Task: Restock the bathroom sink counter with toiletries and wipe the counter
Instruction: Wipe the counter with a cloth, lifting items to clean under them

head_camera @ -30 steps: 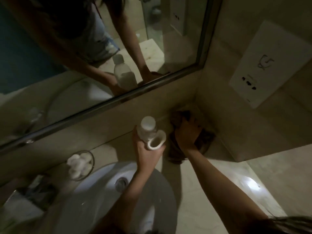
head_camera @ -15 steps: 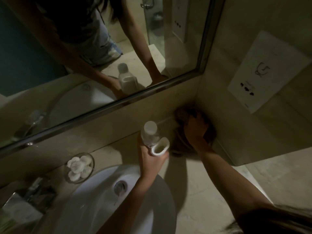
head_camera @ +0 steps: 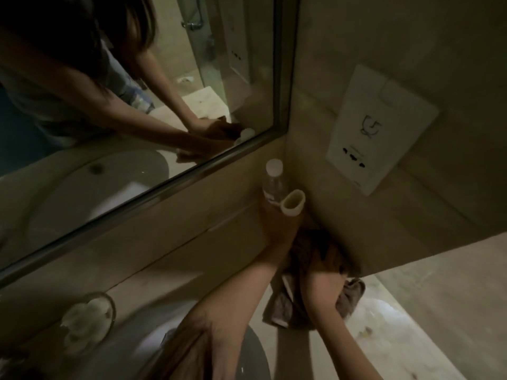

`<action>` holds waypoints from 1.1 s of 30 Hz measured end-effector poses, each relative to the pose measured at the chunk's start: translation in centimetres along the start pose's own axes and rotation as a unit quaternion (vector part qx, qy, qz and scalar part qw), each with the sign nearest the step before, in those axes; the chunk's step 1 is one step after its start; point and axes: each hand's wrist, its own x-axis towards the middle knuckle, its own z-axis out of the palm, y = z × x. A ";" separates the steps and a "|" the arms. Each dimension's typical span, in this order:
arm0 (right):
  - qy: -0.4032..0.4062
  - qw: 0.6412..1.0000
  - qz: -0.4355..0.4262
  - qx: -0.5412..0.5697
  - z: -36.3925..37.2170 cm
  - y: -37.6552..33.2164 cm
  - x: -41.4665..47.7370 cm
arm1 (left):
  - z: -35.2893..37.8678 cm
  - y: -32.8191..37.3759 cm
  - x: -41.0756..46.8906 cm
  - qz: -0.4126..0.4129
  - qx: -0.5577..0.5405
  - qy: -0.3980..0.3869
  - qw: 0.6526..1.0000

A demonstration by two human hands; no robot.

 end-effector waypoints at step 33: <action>-0.097 0.985 0.113 -0.084 -14.7 12.9 -10.3 | -12.9 -0.1 -28.2 -0.005 0.297 -0.219 0.930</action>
